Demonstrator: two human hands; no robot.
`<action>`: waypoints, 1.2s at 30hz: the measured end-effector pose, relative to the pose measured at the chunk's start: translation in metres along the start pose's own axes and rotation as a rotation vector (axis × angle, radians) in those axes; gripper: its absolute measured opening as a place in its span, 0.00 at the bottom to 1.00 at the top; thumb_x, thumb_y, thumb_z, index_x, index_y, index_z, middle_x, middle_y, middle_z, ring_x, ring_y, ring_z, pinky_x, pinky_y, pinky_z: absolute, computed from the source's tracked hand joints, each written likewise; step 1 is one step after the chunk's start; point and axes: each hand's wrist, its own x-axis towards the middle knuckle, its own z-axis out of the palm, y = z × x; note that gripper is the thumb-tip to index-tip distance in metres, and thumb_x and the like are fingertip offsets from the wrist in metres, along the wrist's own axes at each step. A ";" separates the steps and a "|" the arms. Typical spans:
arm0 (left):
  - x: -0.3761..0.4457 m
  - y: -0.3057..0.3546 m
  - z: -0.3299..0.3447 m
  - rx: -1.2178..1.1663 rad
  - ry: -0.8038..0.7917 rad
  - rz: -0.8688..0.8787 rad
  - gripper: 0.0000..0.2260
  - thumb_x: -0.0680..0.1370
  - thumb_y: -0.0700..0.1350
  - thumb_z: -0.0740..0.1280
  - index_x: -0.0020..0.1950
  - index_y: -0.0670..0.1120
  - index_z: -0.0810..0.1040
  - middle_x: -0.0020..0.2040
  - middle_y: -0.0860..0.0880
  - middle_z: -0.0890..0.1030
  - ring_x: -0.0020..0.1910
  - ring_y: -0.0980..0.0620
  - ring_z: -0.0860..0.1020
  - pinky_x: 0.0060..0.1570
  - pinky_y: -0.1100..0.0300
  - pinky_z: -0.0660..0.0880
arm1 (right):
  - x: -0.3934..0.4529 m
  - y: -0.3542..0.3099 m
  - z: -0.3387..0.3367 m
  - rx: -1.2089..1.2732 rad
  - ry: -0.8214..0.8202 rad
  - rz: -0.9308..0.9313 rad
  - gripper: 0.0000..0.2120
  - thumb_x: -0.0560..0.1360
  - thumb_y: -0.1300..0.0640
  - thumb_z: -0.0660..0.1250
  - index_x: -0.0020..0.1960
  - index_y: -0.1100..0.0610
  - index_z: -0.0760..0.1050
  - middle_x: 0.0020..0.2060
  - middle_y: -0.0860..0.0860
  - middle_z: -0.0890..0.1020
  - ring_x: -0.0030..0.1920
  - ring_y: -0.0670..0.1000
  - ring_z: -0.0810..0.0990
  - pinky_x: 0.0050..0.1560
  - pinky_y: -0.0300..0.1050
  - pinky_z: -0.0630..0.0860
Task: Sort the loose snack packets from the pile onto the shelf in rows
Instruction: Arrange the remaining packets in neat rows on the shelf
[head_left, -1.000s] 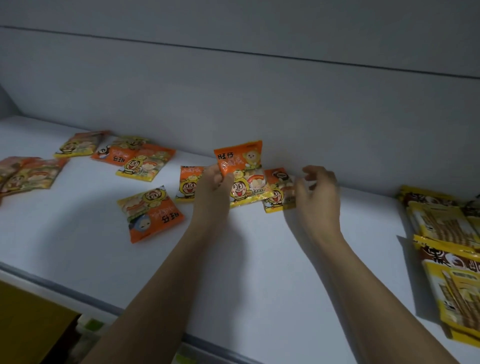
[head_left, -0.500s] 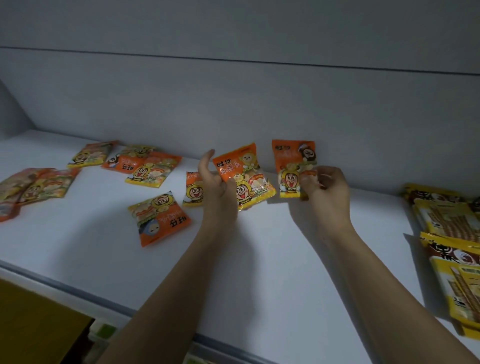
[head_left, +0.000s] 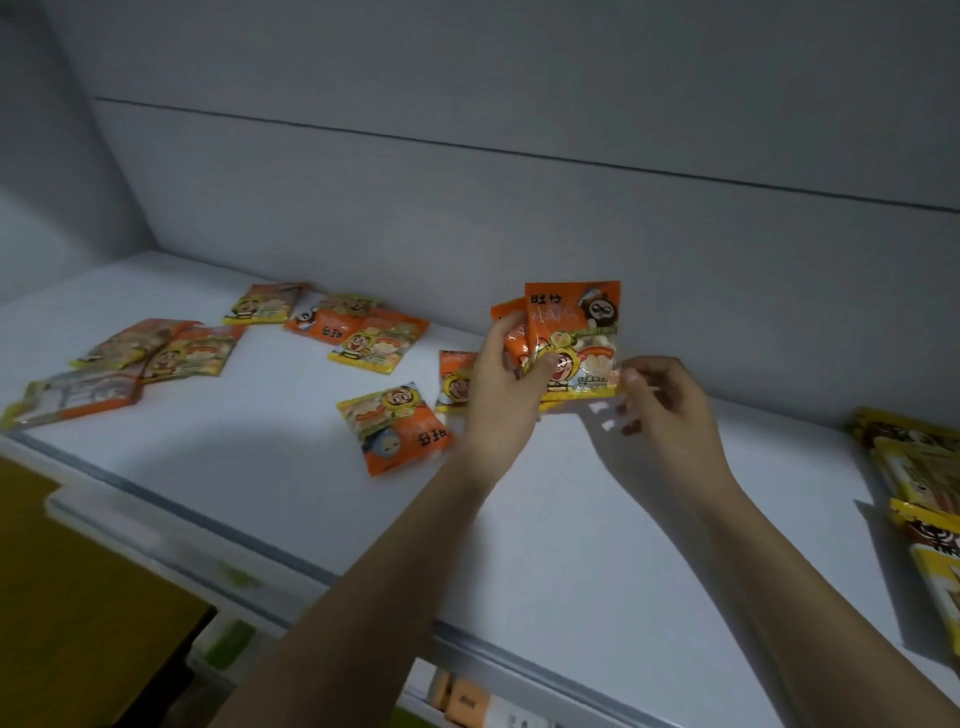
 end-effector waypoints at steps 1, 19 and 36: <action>0.002 0.005 -0.014 0.003 0.006 0.016 0.21 0.80 0.36 0.68 0.70 0.50 0.71 0.56 0.54 0.81 0.52 0.59 0.83 0.47 0.61 0.82 | -0.002 -0.001 0.005 -0.019 -0.011 0.025 0.03 0.81 0.59 0.63 0.51 0.56 0.76 0.45 0.54 0.81 0.35 0.44 0.79 0.34 0.36 0.75; 0.000 -0.001 -0.206 -0.120 0.143 0.000 0.21 0.82 0.36 0.64 0.72 0.52 0.67 0.59 0.54 0.79 0.49 0.64 0.82 0.40 0.68 0.79 | -0.052 -0.054 0.175 -0.514 -0.212 0.166 0.08 0.77 0.57 0.71 0.43 0.56 0.72 0.41 0.51 0.80 0.42 0.51 0.79 0.40 0.46 0.74; -0.089 0.020 -0.107 0.231 -0.746 0.131 0.02 0.80 0.44 0.70 0.49 0.49 0.83 0.54 0.52 0.72 0.53 0.60 0.76 0.54 0.66 0.75 | -0.142 -0.138 0.052 -0.629 -0.194 0.039 0.10 0.73 0.62 0.68 0.49 0.48 0.79 0.42 0.49 0.83 0.36 0.44 0.78 0.35 0.38 0.74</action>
